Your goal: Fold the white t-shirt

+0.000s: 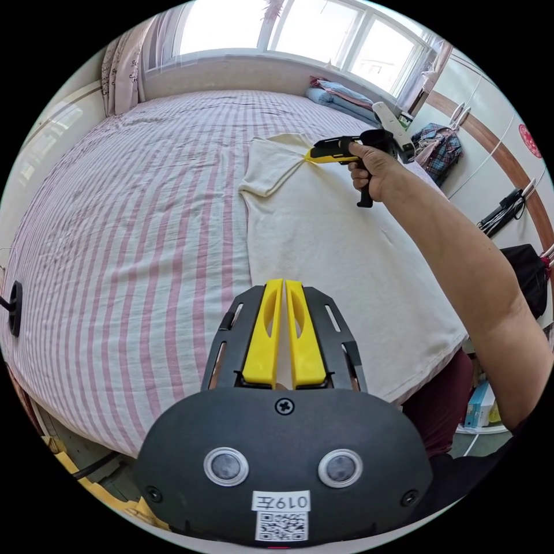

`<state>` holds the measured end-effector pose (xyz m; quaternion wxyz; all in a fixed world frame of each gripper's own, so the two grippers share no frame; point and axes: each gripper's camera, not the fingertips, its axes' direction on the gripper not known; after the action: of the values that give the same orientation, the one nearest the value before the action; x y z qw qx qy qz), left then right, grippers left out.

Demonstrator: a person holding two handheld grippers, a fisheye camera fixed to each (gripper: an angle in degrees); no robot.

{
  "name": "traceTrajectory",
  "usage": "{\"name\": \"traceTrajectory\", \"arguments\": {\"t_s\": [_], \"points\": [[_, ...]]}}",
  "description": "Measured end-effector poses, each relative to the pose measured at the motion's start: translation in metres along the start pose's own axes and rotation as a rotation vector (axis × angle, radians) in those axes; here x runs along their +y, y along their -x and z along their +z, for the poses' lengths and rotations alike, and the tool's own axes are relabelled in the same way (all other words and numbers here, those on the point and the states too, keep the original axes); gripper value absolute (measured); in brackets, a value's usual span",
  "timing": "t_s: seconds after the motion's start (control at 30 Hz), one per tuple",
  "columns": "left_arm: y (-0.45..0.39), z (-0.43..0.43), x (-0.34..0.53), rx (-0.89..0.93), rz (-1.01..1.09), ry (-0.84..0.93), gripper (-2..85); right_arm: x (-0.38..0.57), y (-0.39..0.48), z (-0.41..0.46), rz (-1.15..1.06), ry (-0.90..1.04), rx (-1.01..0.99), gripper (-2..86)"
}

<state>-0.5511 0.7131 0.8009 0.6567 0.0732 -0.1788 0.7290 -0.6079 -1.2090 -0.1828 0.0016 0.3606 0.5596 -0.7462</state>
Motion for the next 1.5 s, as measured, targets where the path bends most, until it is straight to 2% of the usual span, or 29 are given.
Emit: {"name": "traceTrajectory", "arguments": {"t_s": [0.2,0.3,0.37,0.47,0.53,0.6,0.77,0.9,0.97,1.13,1.5], "points": [[0.014,0.008,-0.001,-0.027,0.000,0.028,1.5,0.000,0.023,0.017,-0.013,0.001,0.004,2.3],[0.024,0.009,-0.002,-0.031,-0.021,0.026,1.9,0.004,0.042,0.013,-0.032,-0.017,-0.020,8.4],[0.030,0.007,-0.002,-0.085,-0.032,0.005,2.6,0.014,0.066,0.007,-0.112,-0.068,-0.018,9.3],[0.037,0.010,-0.003,-0.146,-0.049,0.026,4.2,0.043,0.131,0.010,-0.400,-0.076,-0.037,8.8],[0.045,0.014,-0.003,-0.128,-0.070,0.040,5.1,0.066,0.177,0.019,-0.561,-0.062,-0.063,7.3],[0.052,0.014,-0.003,-0.099,-0.087,0.037,5.2,0.074,0.203,0.028,-0.618,-0.044,-0.063,5.8],[0.065,0.017,-0.002,-0.066,-0.088,0.034,2.9,0.066,0.259,0.064,-0.701,0.086,0.073,6.2],[0.074,0.020,-0.003,-0.016,-0.088,0.037,1.8,0.076,0.305,0.082,-0.857,0.156,0.181,8.5],[0.079,0.020,-0.003,0.008,-0.092,0.036,1.6,0.090,0.322,0.086,-0.942,0.171,0.234,8.7],[0.085,0.022,-0.002,0.013,-0.093,0.036,1.4,0.138,0.361,0.107,-1.149,0.137,0.509,6.1],[0.092,0.026,0.003,0.032,-0.094,0.039,1.4,0.181,0.388,0.109,-1.141,0.145,0.504,5.4]]}}
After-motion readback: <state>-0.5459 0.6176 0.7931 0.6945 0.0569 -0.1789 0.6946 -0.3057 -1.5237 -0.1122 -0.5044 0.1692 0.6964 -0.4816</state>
